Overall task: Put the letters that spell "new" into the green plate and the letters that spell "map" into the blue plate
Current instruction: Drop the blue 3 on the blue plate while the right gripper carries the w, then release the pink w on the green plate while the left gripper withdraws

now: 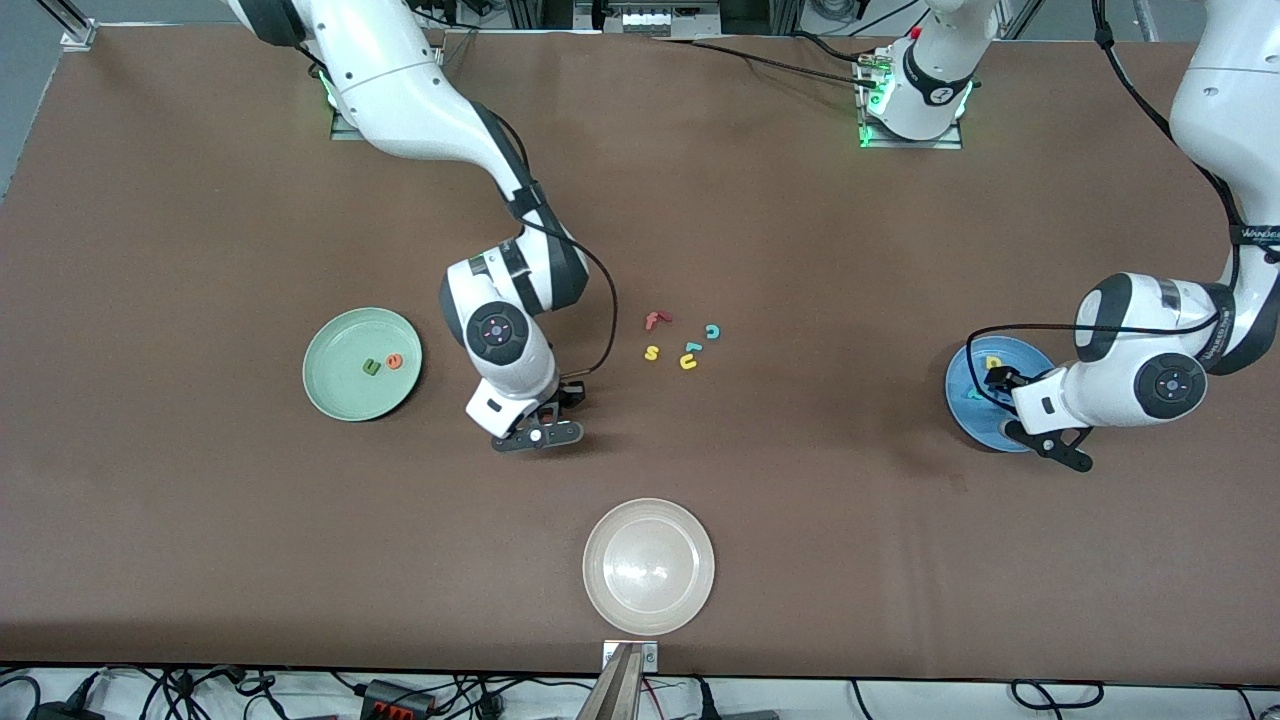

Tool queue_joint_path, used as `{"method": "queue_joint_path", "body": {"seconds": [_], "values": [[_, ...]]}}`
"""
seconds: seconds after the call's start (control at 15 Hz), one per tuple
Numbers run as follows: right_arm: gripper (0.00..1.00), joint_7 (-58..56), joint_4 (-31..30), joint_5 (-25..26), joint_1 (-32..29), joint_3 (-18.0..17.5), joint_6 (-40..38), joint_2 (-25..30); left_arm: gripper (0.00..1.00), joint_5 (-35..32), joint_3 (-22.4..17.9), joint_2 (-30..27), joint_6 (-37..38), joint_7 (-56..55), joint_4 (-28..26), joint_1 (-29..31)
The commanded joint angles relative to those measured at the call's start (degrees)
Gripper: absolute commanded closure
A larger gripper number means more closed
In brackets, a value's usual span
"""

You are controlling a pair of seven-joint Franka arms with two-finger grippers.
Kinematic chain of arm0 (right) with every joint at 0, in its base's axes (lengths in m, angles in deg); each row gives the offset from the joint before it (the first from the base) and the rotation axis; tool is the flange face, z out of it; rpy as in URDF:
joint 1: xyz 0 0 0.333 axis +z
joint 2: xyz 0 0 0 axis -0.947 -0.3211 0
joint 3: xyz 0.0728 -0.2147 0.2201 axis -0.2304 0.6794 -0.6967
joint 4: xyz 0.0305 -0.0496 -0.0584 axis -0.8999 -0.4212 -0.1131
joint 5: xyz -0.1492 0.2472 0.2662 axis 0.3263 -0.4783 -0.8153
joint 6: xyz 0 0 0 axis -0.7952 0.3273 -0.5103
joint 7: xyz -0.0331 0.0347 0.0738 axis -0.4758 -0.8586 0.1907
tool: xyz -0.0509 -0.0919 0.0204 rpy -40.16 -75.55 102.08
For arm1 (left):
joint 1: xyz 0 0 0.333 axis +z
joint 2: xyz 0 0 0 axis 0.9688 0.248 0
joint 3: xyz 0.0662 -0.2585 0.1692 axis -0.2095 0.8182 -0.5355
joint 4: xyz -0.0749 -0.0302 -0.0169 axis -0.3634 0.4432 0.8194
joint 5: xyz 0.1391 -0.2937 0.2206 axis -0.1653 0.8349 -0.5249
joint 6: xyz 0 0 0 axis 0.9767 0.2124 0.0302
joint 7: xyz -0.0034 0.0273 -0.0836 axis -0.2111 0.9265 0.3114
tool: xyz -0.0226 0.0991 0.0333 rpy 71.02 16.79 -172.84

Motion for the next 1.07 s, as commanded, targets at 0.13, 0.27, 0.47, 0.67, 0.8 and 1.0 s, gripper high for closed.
{"method": "queue_joint_path", "body": {"seconds": [0.13,0.27,0.47,0.67,0.8,1.0], "values": [[0.98,-17.72,-14.04,1.07,-10.99,0.18,-5.59,13.95,0.0,1.83,8.81,-3.66,18.92,-9.04,7.85,-0.78],[0.98,-22.03,-20.1,1.16,-14.52,0.71,-5.24,17.82,0.0,1.83,13.2,-3.75,23.68,-14.48,10.57,-0.69],[0.98,-28.19,-28.63,1.25,-15.67,4.65,-4.36,22.83,0.0,1.92,19.88,-3.83,35.27,-18.73,17.77,-0.52],[0.97,-34.78,-35.67,1.25,-15.76,7.82,0.19,24.61,0.0,2.01,23.58,-3.83,41.27,-18.82,24.89,-0.78],[0.96,-36.72,-38.58,1.25,-16.02,8.18,5.54,23.99,0.0,4.98,22.89,-6.98,41.46,-18.73,25.61,-0.87],[0.96,-36.82,-39.64,1.25,-15.85,8.18,10.4,21.54,0.0,14.37,10.63,-15.23,38.22,-18.73,25.0,-4.45]]}}
